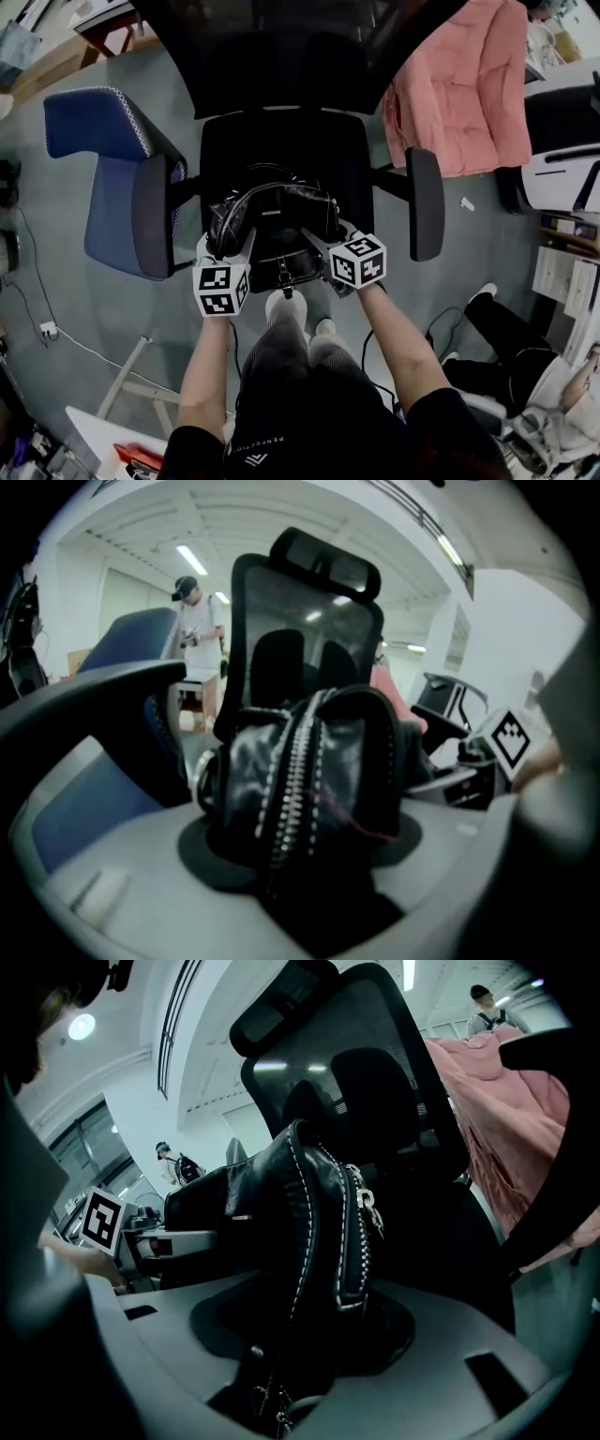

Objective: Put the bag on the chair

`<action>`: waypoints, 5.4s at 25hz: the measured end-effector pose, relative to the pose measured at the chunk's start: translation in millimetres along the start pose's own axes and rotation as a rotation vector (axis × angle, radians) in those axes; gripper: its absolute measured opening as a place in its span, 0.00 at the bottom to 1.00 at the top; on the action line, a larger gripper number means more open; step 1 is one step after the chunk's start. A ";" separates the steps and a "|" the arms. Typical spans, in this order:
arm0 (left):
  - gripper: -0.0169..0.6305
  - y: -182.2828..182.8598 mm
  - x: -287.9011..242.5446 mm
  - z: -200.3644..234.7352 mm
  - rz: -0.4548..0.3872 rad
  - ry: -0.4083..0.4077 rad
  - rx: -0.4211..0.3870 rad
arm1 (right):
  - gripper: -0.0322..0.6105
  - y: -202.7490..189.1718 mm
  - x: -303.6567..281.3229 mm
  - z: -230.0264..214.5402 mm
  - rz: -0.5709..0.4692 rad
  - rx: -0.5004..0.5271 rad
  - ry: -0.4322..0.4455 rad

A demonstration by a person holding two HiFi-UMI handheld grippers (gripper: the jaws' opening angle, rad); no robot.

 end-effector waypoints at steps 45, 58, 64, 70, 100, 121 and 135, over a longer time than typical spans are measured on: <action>0.73 -7.1 68.0 -24.3 0.098 0.098 -0.046 | 0.59 15.3 45.2 1.0 0.111 0.125 -0.138; 0.73 3.4 72.8 -41.0 0.070 0.141 -0.096 | 0.59 22.6 43.4 1.7 0.133 0.166 -0.187; 0.73 6.6 76.3 -41.1 0.054 0.179 -0.104 | 0.59 31.2 41.8 -1.7 0.128 0.172 -0.237; 0.72 3.5 72.4 -42.6 0.077 0.191 -0.125 | 0.59 31.9 46.3 1.1 0.136 0.188 -0.207; 0.67 10.5 86.9 -68.0 0.013 0.219 -0.127 | 0.58 9.1 105.1 19.4 0.052 0.157 -0.095; 0.22 14.1 156.7 -94.1 -0.187 0.169 0.042 | 0.06 33.0 167.9 36.1 -0.129 0.179 -0.108; 0.06 18.3 162.5 -106.7 -0.219 0.155 0.056 | 0.05 32.5 171.5 48.9 -0.099 0.143 -0.087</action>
Point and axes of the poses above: the fingertips, and each gripper's own axes: x backward along the fingers, z to its left, y out of its top, the point moved 9 cm from there along x, backward along the fingers, and after that the axes turned 7 degrees about x, right-handed, at the moved point
